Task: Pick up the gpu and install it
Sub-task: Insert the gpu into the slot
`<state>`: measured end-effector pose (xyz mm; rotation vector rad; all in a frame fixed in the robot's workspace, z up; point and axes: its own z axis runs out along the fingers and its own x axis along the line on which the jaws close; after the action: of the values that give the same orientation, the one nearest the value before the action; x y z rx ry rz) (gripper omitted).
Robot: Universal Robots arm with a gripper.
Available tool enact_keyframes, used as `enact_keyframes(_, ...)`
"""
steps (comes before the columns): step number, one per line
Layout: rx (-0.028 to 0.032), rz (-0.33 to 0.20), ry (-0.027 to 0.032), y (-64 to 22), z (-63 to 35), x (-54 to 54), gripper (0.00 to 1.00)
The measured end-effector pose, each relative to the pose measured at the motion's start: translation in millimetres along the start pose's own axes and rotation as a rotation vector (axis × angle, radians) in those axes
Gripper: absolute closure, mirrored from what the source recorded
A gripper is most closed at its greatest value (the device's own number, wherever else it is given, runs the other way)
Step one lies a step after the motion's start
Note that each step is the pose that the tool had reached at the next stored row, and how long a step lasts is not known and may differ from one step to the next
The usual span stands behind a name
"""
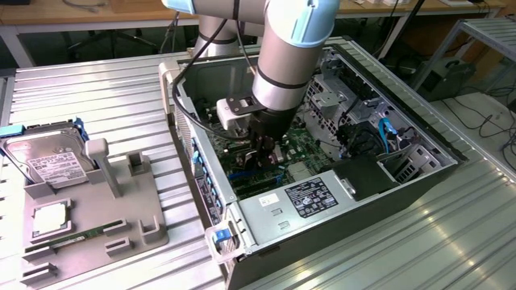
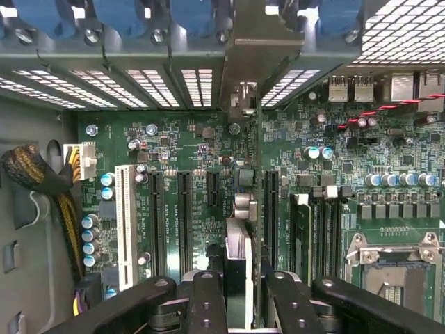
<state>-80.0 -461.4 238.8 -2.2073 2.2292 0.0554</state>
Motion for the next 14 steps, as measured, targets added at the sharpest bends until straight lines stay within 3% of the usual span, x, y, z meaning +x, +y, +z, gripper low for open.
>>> enact_keyframes(2, -0.0027, 0.0, 0.0004, 0.0, 0.4, 0.1, 0.73)
enact_keyframes(14, -0.0029, 0.0, 0.0004, -0.1, 2.1, 0.1, 0.73)
